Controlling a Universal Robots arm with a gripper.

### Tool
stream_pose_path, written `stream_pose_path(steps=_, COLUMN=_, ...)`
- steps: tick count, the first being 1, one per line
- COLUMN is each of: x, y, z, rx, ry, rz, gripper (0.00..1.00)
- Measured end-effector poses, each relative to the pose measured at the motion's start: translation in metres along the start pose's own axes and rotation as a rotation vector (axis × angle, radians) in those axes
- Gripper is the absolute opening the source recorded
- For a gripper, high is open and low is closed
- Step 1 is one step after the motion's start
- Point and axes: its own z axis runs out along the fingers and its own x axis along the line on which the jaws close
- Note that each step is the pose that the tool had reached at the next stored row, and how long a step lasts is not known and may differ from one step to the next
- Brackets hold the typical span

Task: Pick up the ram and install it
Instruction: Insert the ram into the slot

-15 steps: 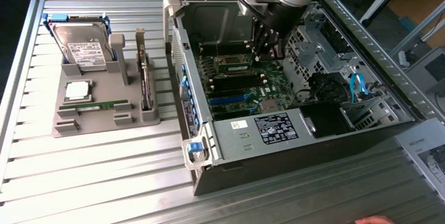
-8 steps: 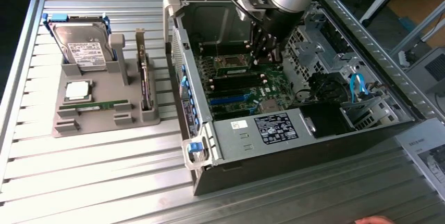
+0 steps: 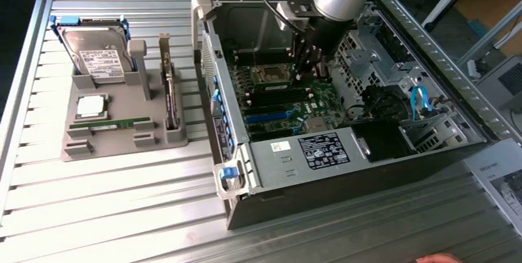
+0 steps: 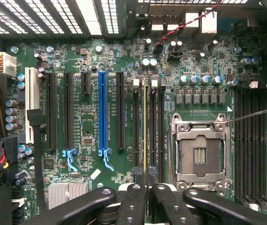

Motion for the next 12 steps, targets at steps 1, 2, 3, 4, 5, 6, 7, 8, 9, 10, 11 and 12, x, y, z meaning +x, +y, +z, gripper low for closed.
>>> stream_pose_path(steps=1, x=0.0000, y=0.0000, z=0.0000, rx=0.0000, ry=0.0000, rz=0.000, gripper=0.12)
stream_pose_path(steps=2, x=0.0000, y=0.0000, z=0.0000, rx=0.0000, ry=0.0000, rz=0.000, gripper=0.12)
stream_pose_path(steps=3, x=0.0000, y=0.0000, z=0.0000, rx=0.0000, ry=0.0000, rz=0.000, gripper=0.12)
stream_pose_path(steps=4, x=0.0000, y=-0.0001, z=0.0001, rx=0.0000, ry=-0.0001, rz=0.000, gripper=0.12)
stream_pose_path(steps=5, x=0.0000, y=-0.0005, z=0.0001, rx=0.0000, ry=-0.0001, rz=0.000, gripper=0.12)
stream_pose_path(steps=6, x=0.0000, y=-0.0012, z=0.0001, rx=0.0000, ry=-0.0001, rz=0.000, gripper=0.12)
stream_pose_path(steps=7, x=0.0000, y=-0.0019, z=0.0001, rx=0.0000, ry=-0.0001, rz=0.000, gripper=0.12)
stream_pose_path(steps=8, x=0.0000, y=-0.0024, z=0.0001, rx=0.0001, ry=-0.0002, rz=0.000, gripper=0.12)
stream_pose_path(steps=9, x=0.0000, y=-0.0028, z=0.0000, rx=0.0000, ry=-0.0001, rz=0.000, gripper=0.12)
stream_pose_path(steps=10, x=0.0000, y=-0.0030, z=0.0001, rx=0.0000, ry=-0.0002, rz=0.000, gripper=0.12)
stream_pose_path(steps=11, x=0.0000, y=-0.0030, z=0.0000, rx=0.0000, ry=-0.0002, rz=0.000, gripper=0.12)
stream_pose_path(steps=12, x=0.0000, y=-0.0030, z=0.0000, rx=0.0000, ry=-0.0002, rz=0.000, gripper=0.12)
